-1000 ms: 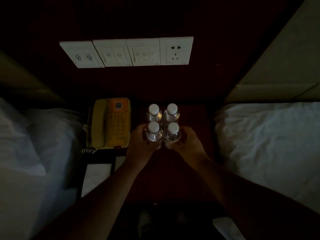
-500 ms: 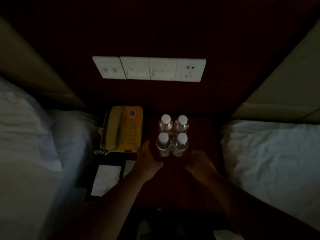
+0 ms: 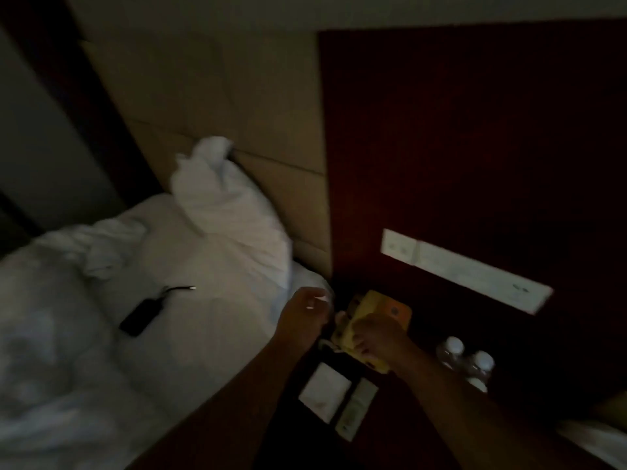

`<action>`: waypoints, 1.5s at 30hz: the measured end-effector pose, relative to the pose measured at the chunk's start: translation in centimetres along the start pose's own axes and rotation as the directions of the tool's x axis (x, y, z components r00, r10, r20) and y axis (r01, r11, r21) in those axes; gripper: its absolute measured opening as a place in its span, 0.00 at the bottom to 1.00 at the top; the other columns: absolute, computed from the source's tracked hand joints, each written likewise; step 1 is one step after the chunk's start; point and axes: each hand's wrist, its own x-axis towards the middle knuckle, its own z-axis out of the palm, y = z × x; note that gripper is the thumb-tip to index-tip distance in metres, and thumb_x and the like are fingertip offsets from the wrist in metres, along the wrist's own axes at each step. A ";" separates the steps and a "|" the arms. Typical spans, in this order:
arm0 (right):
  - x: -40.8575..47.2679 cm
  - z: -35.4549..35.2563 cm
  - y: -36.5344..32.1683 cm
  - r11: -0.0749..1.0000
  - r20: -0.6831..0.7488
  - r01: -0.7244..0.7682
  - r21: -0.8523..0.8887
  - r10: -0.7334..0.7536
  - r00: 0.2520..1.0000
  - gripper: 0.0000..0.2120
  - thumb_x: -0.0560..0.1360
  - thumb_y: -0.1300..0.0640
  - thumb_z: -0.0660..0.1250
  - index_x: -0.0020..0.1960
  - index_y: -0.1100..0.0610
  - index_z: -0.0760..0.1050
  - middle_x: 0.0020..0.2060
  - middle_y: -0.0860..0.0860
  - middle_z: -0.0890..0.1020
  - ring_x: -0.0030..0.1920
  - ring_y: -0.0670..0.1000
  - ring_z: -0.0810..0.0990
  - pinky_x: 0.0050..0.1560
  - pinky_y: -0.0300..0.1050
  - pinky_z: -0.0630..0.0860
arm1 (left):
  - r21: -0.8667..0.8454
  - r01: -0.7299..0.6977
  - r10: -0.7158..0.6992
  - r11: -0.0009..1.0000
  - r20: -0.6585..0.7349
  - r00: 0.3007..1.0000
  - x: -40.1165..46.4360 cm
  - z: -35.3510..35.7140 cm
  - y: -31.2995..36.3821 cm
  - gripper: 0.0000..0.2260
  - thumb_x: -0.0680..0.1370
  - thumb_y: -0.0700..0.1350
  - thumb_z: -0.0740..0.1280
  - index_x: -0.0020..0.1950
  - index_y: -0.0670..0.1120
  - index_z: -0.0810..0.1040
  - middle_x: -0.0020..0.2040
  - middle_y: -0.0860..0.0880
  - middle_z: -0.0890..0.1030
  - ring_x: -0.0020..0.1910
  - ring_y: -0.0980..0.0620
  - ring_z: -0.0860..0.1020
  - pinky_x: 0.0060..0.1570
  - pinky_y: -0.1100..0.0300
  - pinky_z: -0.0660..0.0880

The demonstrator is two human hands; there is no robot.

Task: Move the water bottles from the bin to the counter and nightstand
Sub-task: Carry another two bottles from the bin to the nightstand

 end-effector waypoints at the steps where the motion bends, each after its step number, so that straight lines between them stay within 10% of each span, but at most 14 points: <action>1: -0.4 1.5 -2.3 0.997 -0.007 0.064 -0.052 -0.065 0.998 0.11 0.82 0.59 0.61 0.44 0.61 0.78 0.40 0.57 0.81 0.40 0.55 0.81 0.47 0.49 0.79 | -0.075 -0.010 0.008 0.997 -0.030 1.000 -1.0 -3.0 1.2 0.09 0.81 0.34 0.63 0.59 0.41 0.77 0.41 0.47 0.78 0.32 0.55 0.79 0.27 0.67 0.73; 6: -7.5 11.1 -14.3 0.987 0.082 0.163 0.009 -0.163 0.983 0.09 0.79 0.63 0.64 0.40 0.60 0.74 0.34 0.56 0.79 0.30 0.53 0.78 0.26 0.38 0.75 | -0.127 -0.097 0.046 0.987 -0.356 0.934 -8.6 -17.7 6.9 0.08 0.79 0.33 0.64 0.57 0.42 0.76 0.40 0.46 0.76 0.29 0.55 0.77 0.22 0.66 0.68; 16: -33.2 37.6 -27.5 0.791 0.402 0.611 0.020 -0.566 0.720 0.08 0.80 0.61 0.63 0.43 0.61 0.76 0.34 0.56 0.79 0.30 0.53 0.78 0.33 0.45 0.76 | 0.001 -0.186 0.117 0.983 -0.779 0.616 -38.1 -43.9 10.0 0.08 0.80 0.40 0.65 0.58 0.47 0.78 0.47 0.48 0.82 0.40 0.51 0.81 0.37 0.58 0.75; 22: -50.2 54.1 -27.1 0.719 0.651 0.692 0.068 -0.557 0.515 0.06 0.81 0.59 0.64 0.45 0.56 0.75 0.37 0.54 0.81 0.34 0.52 0.80 0.35 0.45 0.80 | 0.047 -0.180 0.112 0.983 -0.923 0.369 -58.8 -55.3 9.1 0.08 0.79 0.37 0.63 0.47 0.50 0.77 0.42 0.47 0.80 0.36 0.51 0.78 0.34 0.59 0.74; 38: -81.1 92.0 -16.5 0.646 0.944 0.726 0.237 -0.328 -0.017 0.07 0.81 0.58 0.64 0.53 0.61 0.77 0.39 0.55 0.80 0.33 0.52 0.79 0.32 0.45 0.77 | -0.041 -0.102 -0.066 0.994 -0.966 -0.250 -95.9 -74.7 -6.4 0.08 0.80 0.39 0.62 0.55 0.48 0.77 0.45 0.47 0.81 0.38 0.51 0.79 0.34 0.59 0.74; 45: -90.5 107.0 -11.6 0.756 0.984 0.634 0.163 -0.171 -0.050 0.09 0.80 0.60 0.64 0.41 0.59 0.76 0.31 0.53 0.78 0.28 0.51 0.76 0.24 0.40 0.73 | -0.093 -0.074 -0.116 0.993 -0.901 -0.418 -108.1 -82.6 -13.4 0.10 0.79 0.38 0.62 0.59 0.45 0.77 0.46 0.46 0.82 0.37 0.51 0.80 0.33 0.61 0.77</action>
